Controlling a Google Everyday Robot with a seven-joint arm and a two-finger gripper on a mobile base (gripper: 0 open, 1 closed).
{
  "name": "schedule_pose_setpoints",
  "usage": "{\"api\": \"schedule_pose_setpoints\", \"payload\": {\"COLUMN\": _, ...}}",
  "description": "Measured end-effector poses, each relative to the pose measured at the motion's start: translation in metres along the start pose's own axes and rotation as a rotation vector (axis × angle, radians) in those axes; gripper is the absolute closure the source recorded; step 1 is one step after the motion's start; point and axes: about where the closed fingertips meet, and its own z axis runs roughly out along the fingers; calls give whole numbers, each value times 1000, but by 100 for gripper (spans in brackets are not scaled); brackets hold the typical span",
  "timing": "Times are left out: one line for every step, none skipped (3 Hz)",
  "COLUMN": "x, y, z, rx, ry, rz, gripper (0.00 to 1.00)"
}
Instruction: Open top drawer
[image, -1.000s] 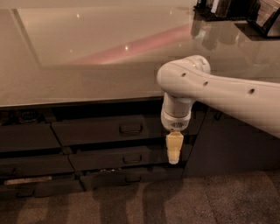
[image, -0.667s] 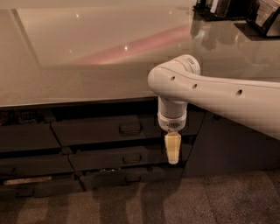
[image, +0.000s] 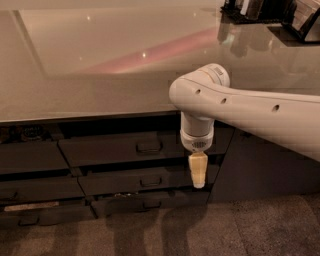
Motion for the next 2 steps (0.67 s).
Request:
{"api": "schedule_pose_setpoints", "payload": {"x": 0, "y": -2, "z": 3, "rx": -7, "ry": -74, "rz": -36, "gripper": 0}}
{"api": "schedule_pose_setpoints", "payload": {"x": -3, "y": -21, "z": 15, "rx": -9, "ry": -324, "rz": -27, "gripper": 0}}
